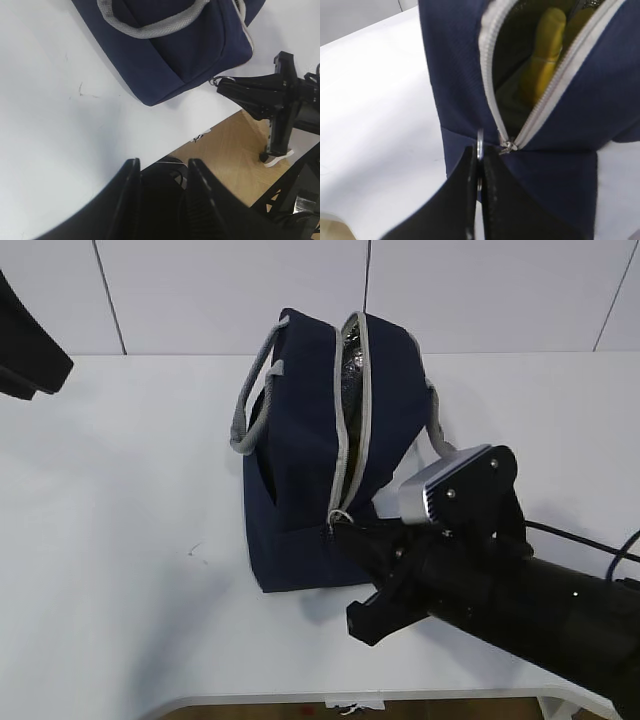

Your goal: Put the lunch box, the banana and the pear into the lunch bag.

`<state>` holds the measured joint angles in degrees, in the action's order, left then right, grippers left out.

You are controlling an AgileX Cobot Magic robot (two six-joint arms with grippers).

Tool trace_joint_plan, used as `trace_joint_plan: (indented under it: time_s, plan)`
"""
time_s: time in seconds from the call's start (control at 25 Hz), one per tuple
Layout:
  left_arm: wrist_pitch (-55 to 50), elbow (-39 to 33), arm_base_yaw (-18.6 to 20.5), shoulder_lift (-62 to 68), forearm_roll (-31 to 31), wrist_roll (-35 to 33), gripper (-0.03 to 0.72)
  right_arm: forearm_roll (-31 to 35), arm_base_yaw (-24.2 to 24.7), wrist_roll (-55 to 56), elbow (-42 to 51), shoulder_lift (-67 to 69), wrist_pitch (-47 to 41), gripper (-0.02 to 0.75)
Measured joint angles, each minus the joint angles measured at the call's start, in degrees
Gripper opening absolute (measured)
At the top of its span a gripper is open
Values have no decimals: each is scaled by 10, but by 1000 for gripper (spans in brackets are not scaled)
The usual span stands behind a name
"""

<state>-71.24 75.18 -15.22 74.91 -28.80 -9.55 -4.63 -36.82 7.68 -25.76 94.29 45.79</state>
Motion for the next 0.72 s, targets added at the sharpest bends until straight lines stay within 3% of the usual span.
trace_joint_plan:
  time_s: [0.36,0.72]
  plan:
    - [0,0,-1,0,0,0,243,20,0,5,-4,-72,-74,1]
    - [0,0,-1,0,15,0,243,20,0,6,-91,-101,-187,1]
